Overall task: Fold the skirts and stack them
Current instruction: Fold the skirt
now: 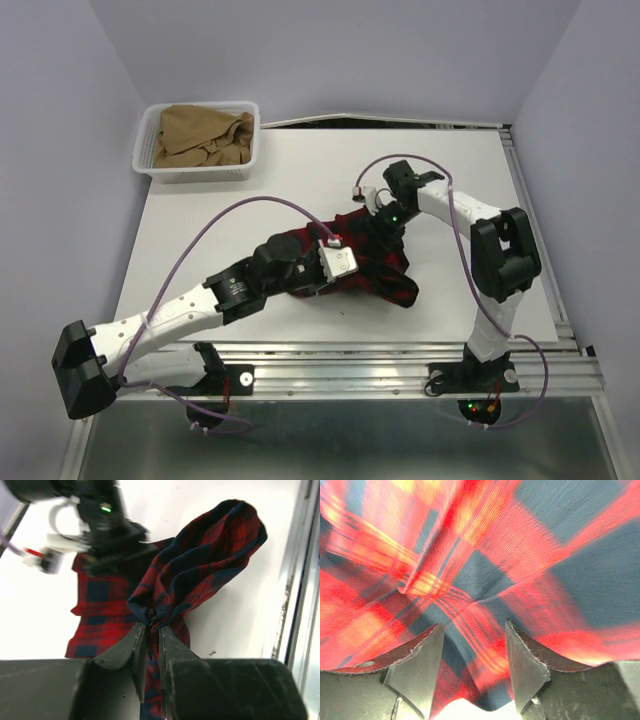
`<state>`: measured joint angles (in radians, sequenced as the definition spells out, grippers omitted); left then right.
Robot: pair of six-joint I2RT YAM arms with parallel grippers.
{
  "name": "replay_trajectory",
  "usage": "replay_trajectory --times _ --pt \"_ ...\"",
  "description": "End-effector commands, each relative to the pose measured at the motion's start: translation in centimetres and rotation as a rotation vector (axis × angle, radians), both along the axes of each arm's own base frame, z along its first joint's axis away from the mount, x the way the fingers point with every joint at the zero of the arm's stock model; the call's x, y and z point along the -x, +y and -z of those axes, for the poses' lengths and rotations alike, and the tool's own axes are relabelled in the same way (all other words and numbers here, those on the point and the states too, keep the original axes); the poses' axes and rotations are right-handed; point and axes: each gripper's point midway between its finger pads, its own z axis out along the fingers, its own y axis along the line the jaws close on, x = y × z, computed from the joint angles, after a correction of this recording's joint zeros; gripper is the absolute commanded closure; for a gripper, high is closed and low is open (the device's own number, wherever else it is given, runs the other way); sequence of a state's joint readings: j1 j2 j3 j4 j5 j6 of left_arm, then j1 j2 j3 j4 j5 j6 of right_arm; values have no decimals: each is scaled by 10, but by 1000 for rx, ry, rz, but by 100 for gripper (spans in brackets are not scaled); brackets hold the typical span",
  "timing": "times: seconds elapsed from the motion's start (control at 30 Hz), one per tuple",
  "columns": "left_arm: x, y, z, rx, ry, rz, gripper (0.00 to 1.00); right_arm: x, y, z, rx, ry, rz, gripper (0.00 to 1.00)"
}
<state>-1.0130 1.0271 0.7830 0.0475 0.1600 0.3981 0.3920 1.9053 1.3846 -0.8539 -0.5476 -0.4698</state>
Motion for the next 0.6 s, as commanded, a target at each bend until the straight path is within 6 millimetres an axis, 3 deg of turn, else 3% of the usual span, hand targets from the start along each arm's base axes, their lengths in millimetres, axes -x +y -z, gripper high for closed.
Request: replay_trajectory --times 0.0,0.03,0.07,0.1,0.13,0.17,0.23,0.3,0.4,0.53,0.57 --pt "25 -7 -20 72 -14 149 100 -55 24 -78 -108 -185 39 41" --pt "27 -6 -15 59 -9 160 100 -62 29 -71 -113 -164 31 41" --pt "28 -6 -12 50 -9 164 100 -77 36 -85 -133 -205 18 41" --pt "28 -5 -9 38 -7 167 100 -77 37 -83 -128 -182 6 41" --pt "31 -3 -3 20 4 177 100 -83 40 -66 -119 -148 -5 41" --pt "32 -1 -2 16 3 181 100 -93 44 -69 -124 -169 -11 41" --pt "38 2 1 23 7 198 100 -103 49 -46 -100 -161 -30 41" --pt "43 5 3 22 -4 221 100 -115 57 -38 -97 -191 -40 41" --pt "48 11 12 -16 -16 248 100 -120 67 -14 -79 -188 -98 41" --pt "49 19 17 -46 -18 239 100 -107 67 18 -21 -137 -137 42" --pt "48 21 15 -43 -25 229 100 -94 64 34 7 -106 -145 43"
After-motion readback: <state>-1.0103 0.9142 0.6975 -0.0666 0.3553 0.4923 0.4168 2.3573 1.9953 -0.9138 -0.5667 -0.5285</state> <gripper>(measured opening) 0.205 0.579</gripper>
